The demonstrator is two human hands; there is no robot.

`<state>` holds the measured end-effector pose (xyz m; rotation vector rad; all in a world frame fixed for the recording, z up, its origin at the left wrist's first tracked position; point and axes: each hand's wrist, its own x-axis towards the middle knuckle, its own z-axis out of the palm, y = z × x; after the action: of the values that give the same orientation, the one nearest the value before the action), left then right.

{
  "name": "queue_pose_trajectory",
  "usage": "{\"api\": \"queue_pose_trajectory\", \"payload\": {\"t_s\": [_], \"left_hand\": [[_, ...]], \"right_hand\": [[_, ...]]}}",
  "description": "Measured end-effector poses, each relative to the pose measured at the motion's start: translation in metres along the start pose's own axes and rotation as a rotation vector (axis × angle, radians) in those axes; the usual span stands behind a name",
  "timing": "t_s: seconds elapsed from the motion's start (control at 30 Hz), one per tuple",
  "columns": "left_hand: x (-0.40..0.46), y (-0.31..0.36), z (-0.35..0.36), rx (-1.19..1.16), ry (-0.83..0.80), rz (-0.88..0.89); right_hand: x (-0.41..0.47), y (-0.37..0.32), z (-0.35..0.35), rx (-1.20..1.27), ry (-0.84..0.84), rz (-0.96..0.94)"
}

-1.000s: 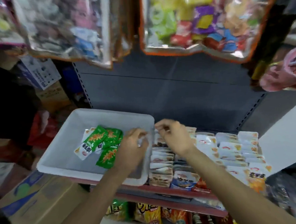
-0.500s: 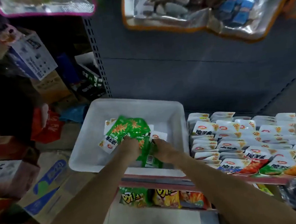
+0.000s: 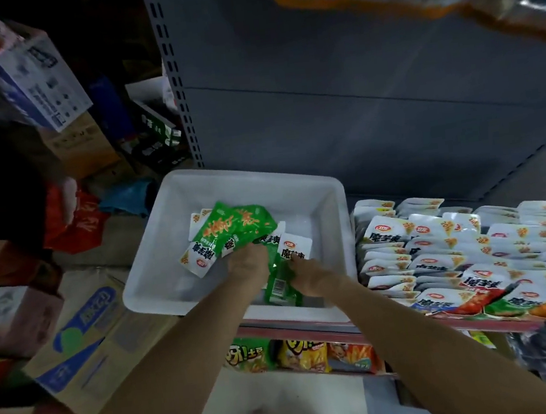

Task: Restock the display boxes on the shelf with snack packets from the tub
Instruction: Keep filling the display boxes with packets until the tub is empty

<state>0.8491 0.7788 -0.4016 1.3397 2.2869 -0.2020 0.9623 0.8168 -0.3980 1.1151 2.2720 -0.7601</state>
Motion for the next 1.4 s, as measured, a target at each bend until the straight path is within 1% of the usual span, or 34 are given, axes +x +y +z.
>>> {"api": "queue_pose_trajectory", "payload": {"t_s": [0.07,0.1,0.13,0.17,0.2,0.27,0.33,0.37,0.4,0.5,0.57,0.63,0.67,0.73,0.77,0.87,0.97,1.07,1.13,1.2,1.27,1.4], "left_hand": [[-0.007,-0.009,-0.008,-0.193,0.011,0.001],[-0.010,-0.015,-0.011,-0.295,0.013,0.011],[-0.014,-0.020,-0.015,-0.395,0.020,0.016],[-0.020,-0.026,-0.019,-0.480,0.042,0.024],[-0.026,-0.030,-0.021,-0.558,0.054,0.021],[-0.040,-0.033,-0.029,-0.717,0.102,0.049],[-0.051,-0.028,-0.035,-0.858,0.129,0.086],[-0.060,-0.022,-0.041,-0.914,0.139,0.099],[-0.064,-0.014,-0.045,-0.957,0.156,0.106],[-0.077,0.017,-0.059,-1.006,0.237,0.207],[-0.084,0.045,-0.065,-0.902,0.338,0.294],[-0.089,0.074,-0.067,-0.662,0.523,0.376],[-0.092,0.089,-0.068,-0.542,0.581,0.459],[-0.095,0.123,-0.066,-0.397,0.606,0.647],[-0.096,0.141,-0.065,-0.358,0.603,0.712],[-0.098,0.192,-0.063,-0.351,0.550,0.832],[-0.096,0.235,-0.057,-0.350,0.525,0.803],[-0.097,0.272,-0.050,-0.364,0.495,0.729],[-0.096,0.292,-0.044,-0.320,0.450,0.707],[-0.095,0.310,-0.039,-0.244,0.378,0.697],[-0.093,0.325,-0.035,-0.165,0.274,0.686],[-0.087,0.346,-0.028,0.080,0.083,0.635]], "right_hand": [[-0.002,-0.002,-0.005,0.023,-0.039,-0.014],[-0.003,-0.003,-0.008,0.086,-0.041,-0.024],[-0.002,-0.004,-0.012,0.208,-0.011,-0.035],[-0.002,-0.005,-0.015,0.375,0.049,-0.034],[0.000,-0.005,-0.018,0.542,0.148,-0.019],[-0.004,-0.004,-0.028,0.788,0.348,-0.010],[-0.012,0.000,-0.041,0.971,0.484,-0.093],[-0.021,0.002,-0.051,1.066,0.522,-0.143],[-0.029,0.006,-0.059,1.121,0.556,-0.189],[-0.051,0.028,-0.082,1.059,0.685,-0.253],[-0.066,0.049,-0.093,1.051,0.724,-0.257],[-0.082,0.074,-0.100,1.113,0.700,-0.229],[-0.090,0.087,-0.103,1.162,0.681,-0.202],[-0.106,0.118,-0.110,1.282,0.665,-0.148],[-0.114,0.135,-0.114,1.348,0.684,-0.143],[-0.145,0.182,-0.121,1.469,0.777,-0.192],[-0.172,0.227,-0.123,1.454,0.865,-0.257],[-0.189,0.268,-0.124,1.412,0.940,-0.203],[-0.196,0.295,-0.126,1.391,0.995,-0.172],[-0.200,0.317,-0.128,1.391,1.051,-0.167],[-0.203,0.332,-0.130,1.410,1.071,-0.173],[-0.199,0.349,-0.131,1.448,1.013,-0.190]]}}
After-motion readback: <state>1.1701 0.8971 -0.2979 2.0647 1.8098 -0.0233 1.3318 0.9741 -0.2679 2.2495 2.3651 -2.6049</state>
